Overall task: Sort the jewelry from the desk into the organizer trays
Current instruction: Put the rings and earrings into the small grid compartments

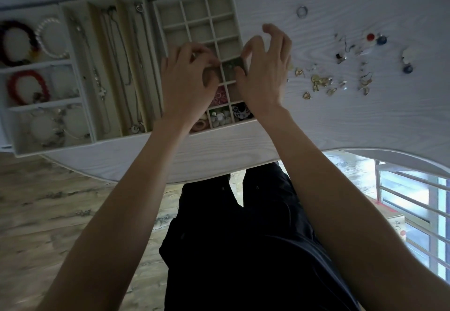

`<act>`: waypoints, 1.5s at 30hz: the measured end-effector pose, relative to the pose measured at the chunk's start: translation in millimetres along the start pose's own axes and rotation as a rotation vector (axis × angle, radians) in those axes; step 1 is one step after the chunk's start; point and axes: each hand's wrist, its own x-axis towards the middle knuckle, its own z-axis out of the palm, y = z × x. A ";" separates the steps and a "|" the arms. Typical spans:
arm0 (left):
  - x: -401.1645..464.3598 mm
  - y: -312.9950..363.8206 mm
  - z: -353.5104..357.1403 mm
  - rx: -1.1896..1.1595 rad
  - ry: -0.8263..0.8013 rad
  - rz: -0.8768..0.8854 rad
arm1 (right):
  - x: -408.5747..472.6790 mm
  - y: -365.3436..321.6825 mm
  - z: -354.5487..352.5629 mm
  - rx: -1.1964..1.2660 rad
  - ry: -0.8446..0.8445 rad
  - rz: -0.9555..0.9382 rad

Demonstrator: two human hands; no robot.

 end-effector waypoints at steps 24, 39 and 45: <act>-0.1 -2.6 -0.7 0.207 -0.094 0.215 | 3.6 23.5 -14.8 -0.025 -0.114 -0.483; -2.2 1.4 -1.1 0.237 -0.115 0.218 | 3.0 28.3 -17.7 -0.079 -0.158 -0.452; 0.0 6.2 -4.5 0.238 -0.132 0.207 | -4.0 31.2 -19.8 -0.020 -0.209 -0.390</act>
